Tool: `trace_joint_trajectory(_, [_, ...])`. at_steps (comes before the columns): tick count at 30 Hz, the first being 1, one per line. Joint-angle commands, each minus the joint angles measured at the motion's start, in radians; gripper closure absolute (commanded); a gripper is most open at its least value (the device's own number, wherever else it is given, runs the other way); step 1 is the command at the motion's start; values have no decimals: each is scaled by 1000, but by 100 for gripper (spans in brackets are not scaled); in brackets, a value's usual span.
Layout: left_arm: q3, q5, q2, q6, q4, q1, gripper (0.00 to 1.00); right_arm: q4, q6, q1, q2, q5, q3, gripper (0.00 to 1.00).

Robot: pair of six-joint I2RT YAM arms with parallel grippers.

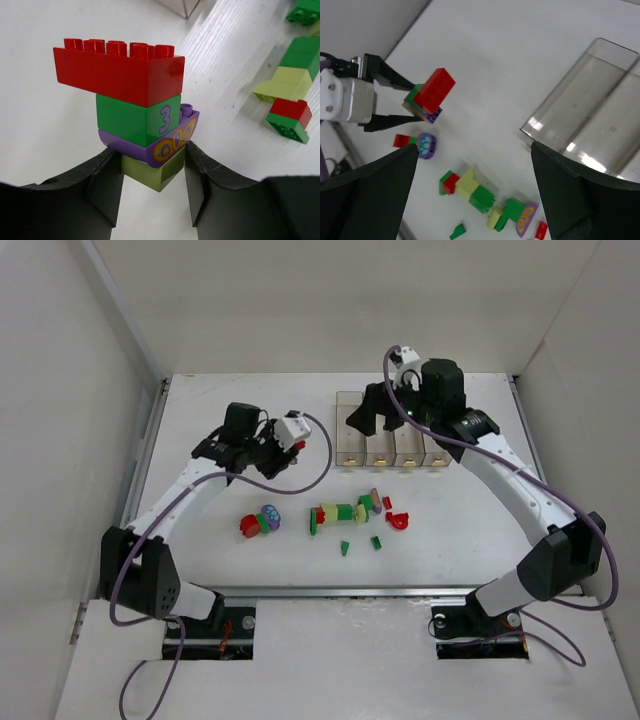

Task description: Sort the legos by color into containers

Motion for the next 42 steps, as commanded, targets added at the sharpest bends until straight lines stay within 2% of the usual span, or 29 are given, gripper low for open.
trace_joint_trajectory(1, [29,139,-87,270,-30,-1,100,66,26,-14,18,-246,85,0])
trace_joint_trajectory(5, [-13,151,-185,333,95,-30,100,140,130,-24,37,-396,96,0])
trace_joint_trajectory(10, [-79,76,-252,324,218,-119,100,149,187,12,87,-429,106,0])
trace_joint_trajectory(17, [-99,-54,-264,276,261,-199,100,149,232,21,178,-521,165,3])
trace_joint_trajectory(22, [-108,-126,-255,246,290,-219,100,149,262,30,221,-543,175,10])
trace_joint_trajectory(25, [-108,-137,-246,246,299,-228,100,149,275,30,233,-552,175,20])
trace_joint_trajectory(26, [-108,-137,-245,246,299,-228,100,149,285,30,244,-552,175,28])
trace_joint_trajectory(27, [-108,-137,-245,246,299,-228,100,149,285,30,244,-562,175,31])
trace_joint_trajectory(36, [-108,-178,-236,236,299,-228,100,158,313,50,298,-644,232,31])
trace_joint_trajectory(39, [-108,-178,-227,226,299,-228,100,158,313,50,298,-644,232,39])
trace_joint_trajectory(40, [-108,-178,-227,226,299,-228,100,158,313,50,298,-635,241,50])
trace_joint_trajectory(42, [-108,-178,-227,215,290,-228,100,158,313,50,298,-635,241,63])
